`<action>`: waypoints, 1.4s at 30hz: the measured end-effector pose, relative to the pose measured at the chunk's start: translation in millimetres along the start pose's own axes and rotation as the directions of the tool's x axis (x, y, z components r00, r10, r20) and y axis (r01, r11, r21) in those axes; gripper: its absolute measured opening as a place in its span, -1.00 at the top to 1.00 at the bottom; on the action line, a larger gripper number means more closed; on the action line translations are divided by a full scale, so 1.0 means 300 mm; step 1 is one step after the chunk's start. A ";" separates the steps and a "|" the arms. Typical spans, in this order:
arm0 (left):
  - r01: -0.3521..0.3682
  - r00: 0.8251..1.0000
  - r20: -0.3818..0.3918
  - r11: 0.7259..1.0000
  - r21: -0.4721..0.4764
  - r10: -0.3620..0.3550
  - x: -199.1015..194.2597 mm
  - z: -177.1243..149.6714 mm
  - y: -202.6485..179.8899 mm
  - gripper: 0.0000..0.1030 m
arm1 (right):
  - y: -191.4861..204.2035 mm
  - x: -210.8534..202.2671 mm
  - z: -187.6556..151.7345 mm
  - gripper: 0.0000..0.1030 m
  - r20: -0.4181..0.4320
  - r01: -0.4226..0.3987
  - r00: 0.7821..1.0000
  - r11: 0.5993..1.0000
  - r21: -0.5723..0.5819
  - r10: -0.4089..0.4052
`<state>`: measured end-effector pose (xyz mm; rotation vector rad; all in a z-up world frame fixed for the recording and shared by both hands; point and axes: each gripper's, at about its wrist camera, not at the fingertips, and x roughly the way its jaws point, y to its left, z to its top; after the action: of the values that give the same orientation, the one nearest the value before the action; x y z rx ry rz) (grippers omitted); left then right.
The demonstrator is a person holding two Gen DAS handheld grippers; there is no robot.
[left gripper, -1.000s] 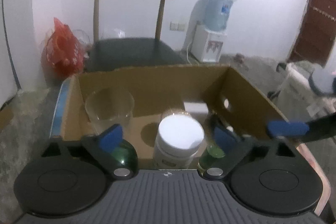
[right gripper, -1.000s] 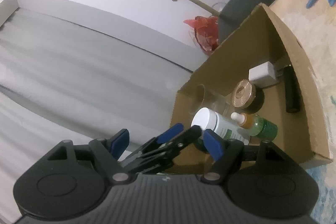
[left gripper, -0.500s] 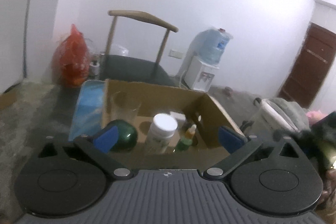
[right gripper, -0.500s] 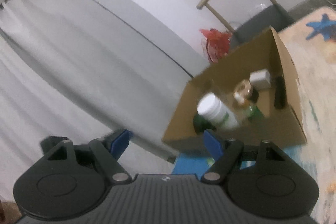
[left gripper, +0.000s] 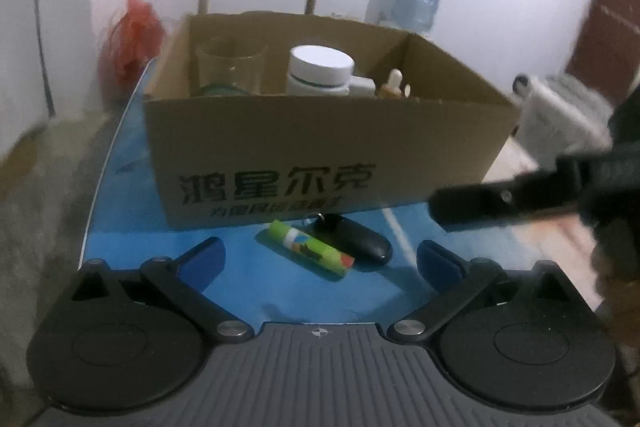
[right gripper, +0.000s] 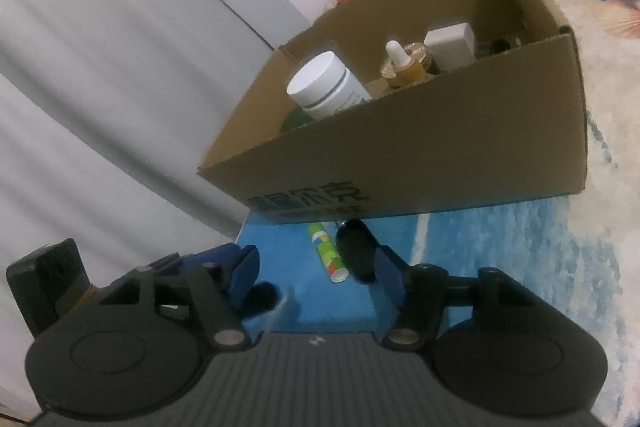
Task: Organize rigid objects
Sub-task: 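Reach the right tool to the black oval item on the table and grasp it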
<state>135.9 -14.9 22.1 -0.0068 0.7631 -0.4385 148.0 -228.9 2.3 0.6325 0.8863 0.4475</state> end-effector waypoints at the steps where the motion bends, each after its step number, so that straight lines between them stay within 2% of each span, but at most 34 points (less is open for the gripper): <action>1: -0.010 1.000 -0.001 1.000 0.010 0.010 0.017 0.001 -0.004 -0.99 | 0.000 0.008 -0.002 -0.22 0.003 0.000 1.000 1.000 0.000 0.000; 5: 0.005 1.000 -0.003 1.000 -0.018 -0.005 0.060 0.010 0.021 -0.99 | -0.003 0.029 -0.010 -0.20 0.033 0.030 0.999 0.999 -0.012 -0.029; 9: 0.009 1.000 -0.006 0.999 -0.039 -0.009 0.100 0.004 0.041 -0.96 | -0.029 0.032 -0.005 -0.07 0.033 0.048 0.998 0.999 0.014 -0.048; 13: -0.003 1.000 -0.026 0.999 -0.044 0.002 0.126 -0.007 0.044 -0.76 | -0.043 0.024 -0.012 -0.07 0.038 0.052 0.998 0.998 0.025 -0.053; 14: -0.006 0.999 -0.032 0.999 -0.047 0.004 0.131 -0.010 0.047 -0.60 | -0.045 0.023 -0.015 -0.07 0.038 0.048 0.998 0.998 0.028 -0.049; 16: -0.015 0.998 -0.055 0.999 -0.051 0.012 0.143 -0.015 0.052 -0.39 | -0.044 0.018 -0.019 -0.07 0.040 0.042 0.998 0.999 0.030 -0.043; 23: -0.067 0.996 -0.063 0.998 -0.021 0.066 0.121 -0.030 0.034 -0.06 | -0.044 0.002 -0.034 -0.07 0.051 0.036 0.998 0.999 0.032 -0.038; 33: -0.097 0.993 -0.070 0.995 -0.004 0.097 0.076 -0.072 0.028 -0.02 | -0.035 -0.019 -0.049 -0.07 0.069 0.028 0.997 0.999 0.020 -0.029; 39: -0.130 0.988 -0.075 0.991 0.028 0.132 0.081 -0.068 0.021 -0.01 | 0.006 0.017 -0.041 -0.07 0.059 0.053 0.997 0.997 -0.064 -0.049; 42: -0.146 0.987 -0.070 0.989 0.030 0.147 0.082 -0.067 0.031 0.19 | 0.022 0.039 -0.038 -0.07 0.057 0.091 0.995 0.989 -0.113 -0.085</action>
<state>141.6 -12.9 -10.6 0.0880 0.8233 -0.3093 144.5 -213.4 -5.3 0.4945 0.8296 0.3979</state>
